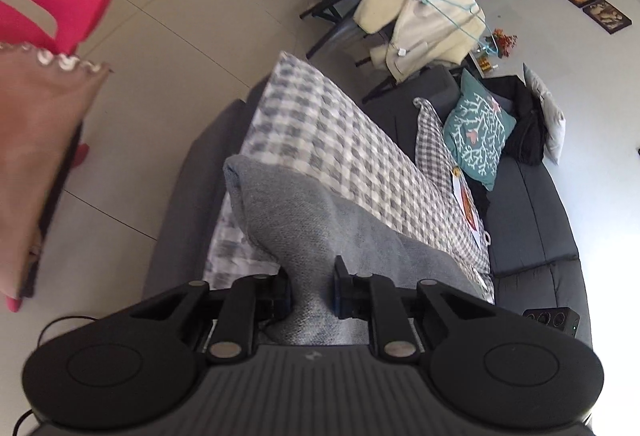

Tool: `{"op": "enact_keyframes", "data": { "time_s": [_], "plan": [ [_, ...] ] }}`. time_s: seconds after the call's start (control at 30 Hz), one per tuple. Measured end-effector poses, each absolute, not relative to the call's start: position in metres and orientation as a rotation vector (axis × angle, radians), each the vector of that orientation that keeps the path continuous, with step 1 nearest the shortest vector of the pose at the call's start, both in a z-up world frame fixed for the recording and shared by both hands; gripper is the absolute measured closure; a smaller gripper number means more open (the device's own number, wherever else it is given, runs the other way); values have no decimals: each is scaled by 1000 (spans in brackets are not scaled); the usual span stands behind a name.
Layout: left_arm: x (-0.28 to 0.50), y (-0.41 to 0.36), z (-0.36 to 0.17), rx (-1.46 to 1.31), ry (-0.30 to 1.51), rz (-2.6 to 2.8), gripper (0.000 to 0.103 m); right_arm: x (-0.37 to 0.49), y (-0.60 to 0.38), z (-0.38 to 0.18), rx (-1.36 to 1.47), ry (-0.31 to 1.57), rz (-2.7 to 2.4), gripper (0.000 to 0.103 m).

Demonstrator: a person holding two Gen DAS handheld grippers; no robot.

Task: Fold clothes
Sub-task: 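Carry the folded sweater with both grippers onto the pink chair's clothes stack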

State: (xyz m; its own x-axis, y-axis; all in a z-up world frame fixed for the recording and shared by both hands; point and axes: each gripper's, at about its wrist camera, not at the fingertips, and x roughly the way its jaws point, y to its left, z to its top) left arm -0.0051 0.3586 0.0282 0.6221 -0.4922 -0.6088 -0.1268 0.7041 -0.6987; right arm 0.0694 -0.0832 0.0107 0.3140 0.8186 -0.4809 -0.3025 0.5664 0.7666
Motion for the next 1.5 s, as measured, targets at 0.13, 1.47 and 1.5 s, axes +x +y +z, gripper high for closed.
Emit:
{"op": "enact_keyframes", "data": {
  "time_s": [0.13, 1.47, 1.5],
  "plan": [
    [-19, 419, 46, -770, 852, -142, 87, 81, -30, 14, 593, 989, 854, 80],
    [-52, 699, -20, -470, 667, 454, 54, 112, 277, -96, 506, 1064, 949, 47],
    [-53, 694, -13, -430, 649, 465, 52, 112, 273, -88, 485, 1035, 931, 46]
  ]
}}
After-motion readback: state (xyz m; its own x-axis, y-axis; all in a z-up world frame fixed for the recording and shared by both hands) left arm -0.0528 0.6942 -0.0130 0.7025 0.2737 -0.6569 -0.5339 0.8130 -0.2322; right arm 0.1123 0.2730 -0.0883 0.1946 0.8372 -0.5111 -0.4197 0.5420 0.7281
